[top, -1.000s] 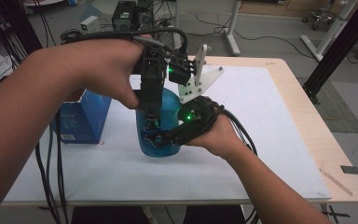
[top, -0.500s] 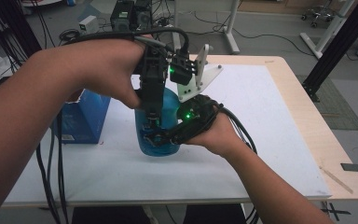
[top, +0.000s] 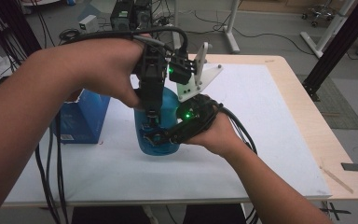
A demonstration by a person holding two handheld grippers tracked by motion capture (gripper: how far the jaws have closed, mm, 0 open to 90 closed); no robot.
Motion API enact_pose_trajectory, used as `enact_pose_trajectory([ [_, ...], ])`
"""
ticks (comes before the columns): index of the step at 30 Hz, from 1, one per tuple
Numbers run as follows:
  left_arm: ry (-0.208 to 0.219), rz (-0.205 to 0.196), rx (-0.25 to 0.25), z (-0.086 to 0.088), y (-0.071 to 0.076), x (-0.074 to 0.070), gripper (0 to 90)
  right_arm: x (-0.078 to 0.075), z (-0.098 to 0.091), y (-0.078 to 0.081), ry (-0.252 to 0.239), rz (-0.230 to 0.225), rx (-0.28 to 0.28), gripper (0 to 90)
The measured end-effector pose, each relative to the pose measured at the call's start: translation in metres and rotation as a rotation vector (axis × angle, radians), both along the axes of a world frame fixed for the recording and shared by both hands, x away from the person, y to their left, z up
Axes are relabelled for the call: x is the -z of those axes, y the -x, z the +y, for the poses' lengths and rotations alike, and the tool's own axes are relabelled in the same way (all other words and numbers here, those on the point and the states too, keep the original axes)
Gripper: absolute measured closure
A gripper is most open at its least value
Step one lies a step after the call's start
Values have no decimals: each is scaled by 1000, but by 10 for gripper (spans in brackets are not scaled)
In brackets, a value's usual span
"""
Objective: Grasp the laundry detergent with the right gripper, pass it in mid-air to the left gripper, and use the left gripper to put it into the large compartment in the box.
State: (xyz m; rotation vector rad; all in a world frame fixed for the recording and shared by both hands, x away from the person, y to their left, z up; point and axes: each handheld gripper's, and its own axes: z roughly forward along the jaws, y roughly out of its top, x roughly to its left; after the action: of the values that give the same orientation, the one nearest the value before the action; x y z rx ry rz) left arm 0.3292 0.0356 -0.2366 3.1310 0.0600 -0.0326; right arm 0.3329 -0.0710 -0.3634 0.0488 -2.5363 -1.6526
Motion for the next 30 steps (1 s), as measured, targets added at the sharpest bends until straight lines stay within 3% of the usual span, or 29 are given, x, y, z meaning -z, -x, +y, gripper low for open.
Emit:
enact_pose_trajectory([
  [7, 11, 6, -2, -1, -1, -1, 396, -1, -3, 0, 0, -1, 5, 459],
  [14, -5, 2, -1, -2, 1, -1, 398, -2, -3, 2, 13, -15, 14, 437],
  [17, -7, 0, -7, 0, -1, -1, 398, -2, -7, 2, 1, -19, 42, 337],
  [19, -5, -1, -19, 2, -1, -2, 397, -3, -11, 2, 12, -1, 57, 304],
  [24, -11, -6, -46, 10, -5, -5, 397, -4, -23, 4, 108, -55, 113, 228],
  [30, -20, -7, -76, 21, -8, -12, 397, -12, -45, 1, 142, -62, 180, 133],
])
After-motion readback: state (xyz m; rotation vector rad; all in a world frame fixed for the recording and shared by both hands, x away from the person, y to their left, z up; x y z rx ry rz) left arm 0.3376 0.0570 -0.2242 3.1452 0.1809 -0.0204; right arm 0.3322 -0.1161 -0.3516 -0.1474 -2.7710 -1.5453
